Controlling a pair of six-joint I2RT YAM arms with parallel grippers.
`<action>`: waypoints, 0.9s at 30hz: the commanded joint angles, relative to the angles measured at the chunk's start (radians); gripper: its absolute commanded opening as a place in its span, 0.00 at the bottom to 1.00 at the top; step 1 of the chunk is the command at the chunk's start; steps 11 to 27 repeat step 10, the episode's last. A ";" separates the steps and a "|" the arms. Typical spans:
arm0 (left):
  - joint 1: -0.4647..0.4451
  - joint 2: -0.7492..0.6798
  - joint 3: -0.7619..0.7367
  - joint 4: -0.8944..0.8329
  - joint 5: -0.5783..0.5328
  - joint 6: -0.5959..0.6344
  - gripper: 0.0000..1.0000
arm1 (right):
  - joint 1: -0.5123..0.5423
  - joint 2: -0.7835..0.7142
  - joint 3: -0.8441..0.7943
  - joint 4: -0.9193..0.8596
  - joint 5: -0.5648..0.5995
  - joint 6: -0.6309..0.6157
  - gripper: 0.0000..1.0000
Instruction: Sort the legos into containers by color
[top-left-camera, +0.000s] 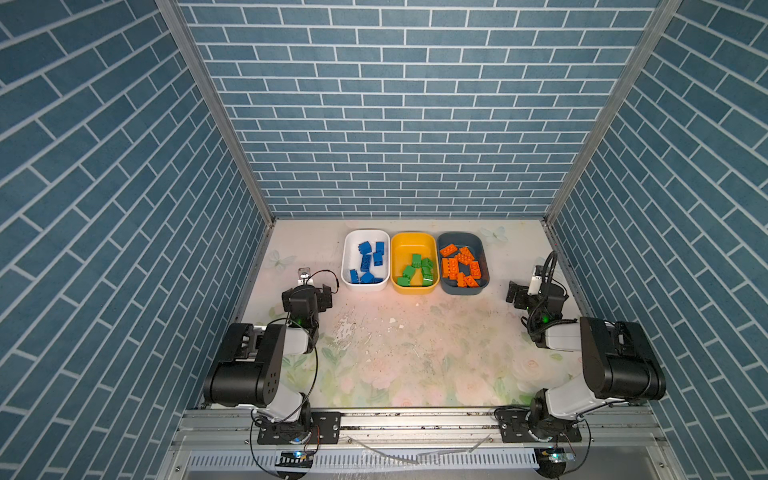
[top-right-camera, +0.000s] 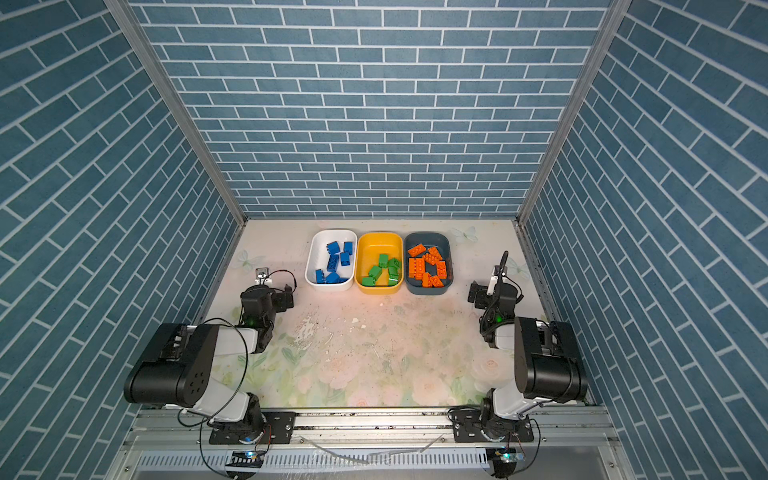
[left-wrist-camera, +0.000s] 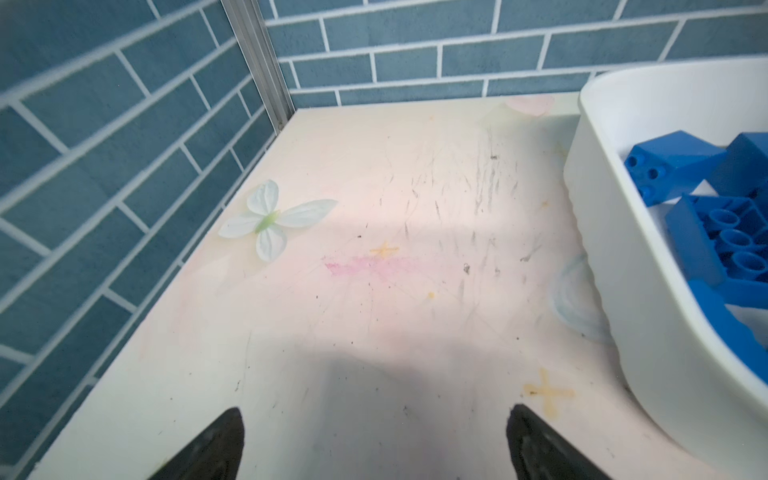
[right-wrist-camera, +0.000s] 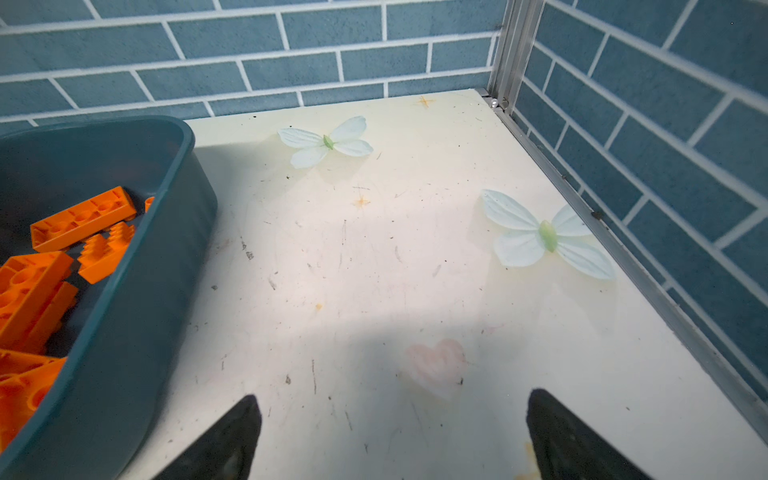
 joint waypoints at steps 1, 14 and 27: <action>-0.006 0.000 0.005 0.066 -0.072 0.010 0.99 | 0.000 0.001 0.005 0.029 -0.005 -0.020 0.99; -0.006 -0.002 0.005 0.064 -0.073 0.010 0.99 | 0.001 0.000 0.006 0.024 -0.010 -0.024 0.99; -0.006 -0.002 0.005 0.064 -0.073 0.010 0.99 | 0.001 0.000 0.006 0.024 -0.010 -0.024 0.99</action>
